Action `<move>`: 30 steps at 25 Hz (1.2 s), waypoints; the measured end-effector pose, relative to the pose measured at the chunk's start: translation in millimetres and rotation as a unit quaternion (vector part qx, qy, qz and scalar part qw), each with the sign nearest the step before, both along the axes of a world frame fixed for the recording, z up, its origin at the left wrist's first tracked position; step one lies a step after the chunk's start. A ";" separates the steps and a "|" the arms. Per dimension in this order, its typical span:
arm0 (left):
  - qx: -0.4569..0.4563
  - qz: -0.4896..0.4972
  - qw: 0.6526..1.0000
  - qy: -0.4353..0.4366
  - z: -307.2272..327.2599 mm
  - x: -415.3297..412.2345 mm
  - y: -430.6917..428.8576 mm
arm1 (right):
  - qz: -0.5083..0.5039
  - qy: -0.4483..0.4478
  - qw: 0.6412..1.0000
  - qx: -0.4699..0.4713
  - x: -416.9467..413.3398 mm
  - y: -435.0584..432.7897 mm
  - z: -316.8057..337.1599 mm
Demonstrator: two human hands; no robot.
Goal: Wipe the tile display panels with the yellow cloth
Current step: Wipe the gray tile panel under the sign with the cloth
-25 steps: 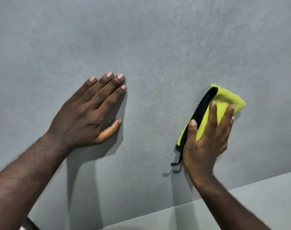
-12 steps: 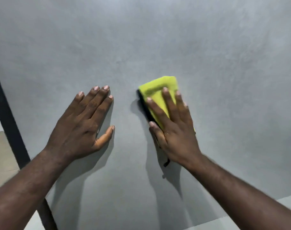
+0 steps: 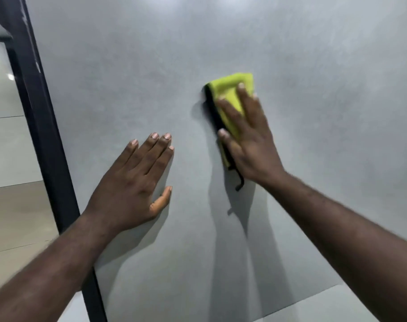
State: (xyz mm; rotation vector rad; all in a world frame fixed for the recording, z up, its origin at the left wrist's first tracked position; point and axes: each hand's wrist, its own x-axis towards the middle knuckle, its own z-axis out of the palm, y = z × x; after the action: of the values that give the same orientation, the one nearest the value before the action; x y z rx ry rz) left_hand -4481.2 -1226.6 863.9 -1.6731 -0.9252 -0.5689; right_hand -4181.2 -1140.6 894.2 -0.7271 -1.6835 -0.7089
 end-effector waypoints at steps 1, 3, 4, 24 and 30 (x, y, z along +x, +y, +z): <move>-0.001 -0.002 1.000 -0.007 -4.5 0.9 1.6 | -0.006 0.118 0.992 -0.035 10.1 8.1 2.7; -0.001 0.001 1.000 -0.017 -15.6 1.6 3.9 | -0.021 0.356 0.925 -0.129 6.6 5.6 -25.6; 0.003 0.002 1.000 -0.022 -21.0 1.9 5.1 | -0.036 0.375 0.914 -0.152 -7.5 -2.2 -46.7; 0.016 -0.013 1.000 0.003 -64.9 11.8 12.0 | 0.048 0.260 0.940 -0.216 -56.1 -39.4 -263.0; 0.007 -0.001 1.000 0.001 -65.8 14.2 11.2 | 0.049 0.377 0.900 -0.214 -27.0 -18.0 -249.2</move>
State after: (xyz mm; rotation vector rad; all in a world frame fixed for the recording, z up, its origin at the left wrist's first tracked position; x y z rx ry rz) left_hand -4467.0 -1215.4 798.1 -1.6620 -0.9167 -0.5741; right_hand -4208.3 -1158.5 645.0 -1.0482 -1.1328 0.0563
